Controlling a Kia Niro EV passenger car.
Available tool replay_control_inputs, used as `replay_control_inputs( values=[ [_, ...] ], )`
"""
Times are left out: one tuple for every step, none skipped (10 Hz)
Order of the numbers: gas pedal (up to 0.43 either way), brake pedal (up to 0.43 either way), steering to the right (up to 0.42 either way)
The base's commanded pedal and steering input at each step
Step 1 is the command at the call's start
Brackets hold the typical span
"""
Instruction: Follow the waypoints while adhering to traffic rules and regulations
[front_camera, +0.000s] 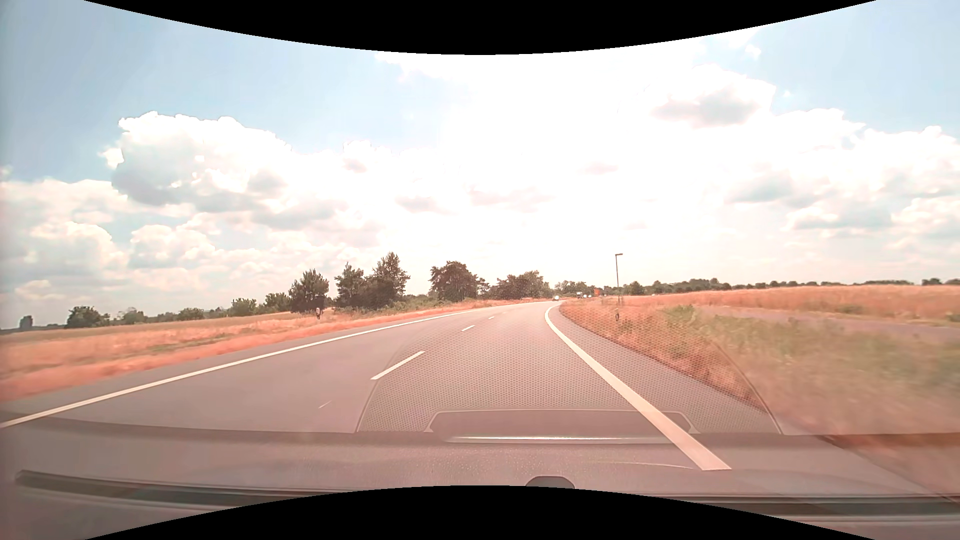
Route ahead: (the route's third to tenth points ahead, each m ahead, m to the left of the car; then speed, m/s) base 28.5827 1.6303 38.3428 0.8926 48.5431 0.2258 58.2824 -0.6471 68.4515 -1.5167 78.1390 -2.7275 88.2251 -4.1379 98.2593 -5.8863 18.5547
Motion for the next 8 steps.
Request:
replay_control_inputs(
  values=[
    [0.047, 0.000, 0.005],
    [0.047, 0.000, 0.005],
    [0.047, 0.000, 0.004],
    [0.047, 0.000, 0.005],
    [0.047, 0.000, 0.005],
    [0.047, 0.000, 0.005],
    [0.047, 0.000, 0.005],
    [0.047, 0.000, 0.005]
  ],
)
